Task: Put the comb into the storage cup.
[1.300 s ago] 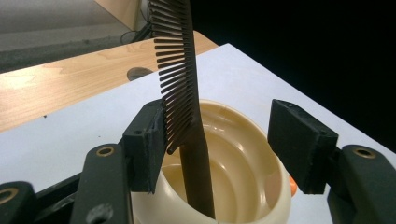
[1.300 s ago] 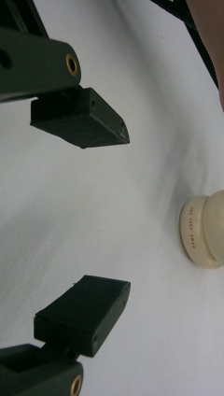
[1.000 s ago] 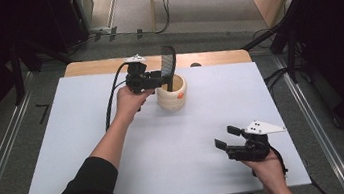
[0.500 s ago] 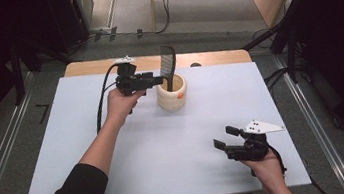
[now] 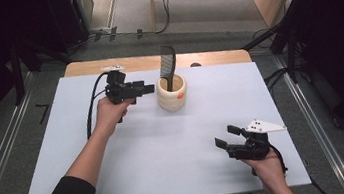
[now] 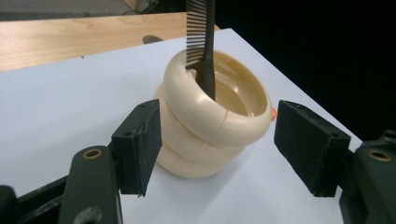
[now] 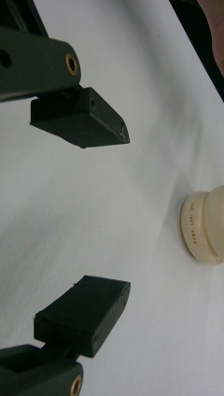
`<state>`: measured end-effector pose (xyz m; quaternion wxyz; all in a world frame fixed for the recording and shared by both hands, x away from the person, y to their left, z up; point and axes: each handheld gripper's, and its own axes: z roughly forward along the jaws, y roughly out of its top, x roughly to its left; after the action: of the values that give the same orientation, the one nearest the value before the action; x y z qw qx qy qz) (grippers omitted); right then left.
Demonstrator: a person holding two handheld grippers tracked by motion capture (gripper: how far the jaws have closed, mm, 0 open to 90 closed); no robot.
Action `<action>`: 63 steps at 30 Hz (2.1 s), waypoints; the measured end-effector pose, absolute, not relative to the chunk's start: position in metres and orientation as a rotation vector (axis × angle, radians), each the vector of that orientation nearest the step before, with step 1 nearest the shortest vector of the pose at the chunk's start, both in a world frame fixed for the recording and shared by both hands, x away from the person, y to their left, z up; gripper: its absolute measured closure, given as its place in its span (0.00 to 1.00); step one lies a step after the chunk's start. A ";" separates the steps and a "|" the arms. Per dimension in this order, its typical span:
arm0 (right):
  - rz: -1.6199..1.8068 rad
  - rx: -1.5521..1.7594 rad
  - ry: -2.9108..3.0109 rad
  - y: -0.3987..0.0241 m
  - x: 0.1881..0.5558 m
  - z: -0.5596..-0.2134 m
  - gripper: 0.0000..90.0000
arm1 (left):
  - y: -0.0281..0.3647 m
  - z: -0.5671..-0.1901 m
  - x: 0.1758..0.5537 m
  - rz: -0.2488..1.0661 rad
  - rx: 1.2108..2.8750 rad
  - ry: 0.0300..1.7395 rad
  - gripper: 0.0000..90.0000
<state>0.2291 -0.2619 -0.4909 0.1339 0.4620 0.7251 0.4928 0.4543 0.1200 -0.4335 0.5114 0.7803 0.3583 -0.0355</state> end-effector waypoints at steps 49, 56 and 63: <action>1.418 1.353 2.118 -0.270 0.227 -0.491 0.25 | 0.153 -0.444 0.378 -0.183 1.956 0.866 0.36; 1.413 1.349 2.120 -0.272 0.227 -0.491 0.25 | 0.159 -0.446 0.366 -0.173 1.964 0.868 0.36; 1.416 1.346 2.136 -0.272 0.227 -0.492 0.25 | 0.168 -0.448 0.355 -0.157 1.964 0.877 0.36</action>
<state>0.2268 -0.2725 -0.4915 0.1233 0.4615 0.7322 0.4854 0.3552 0.1684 -0.4485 0.4726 0.8026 0.3584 -0.0642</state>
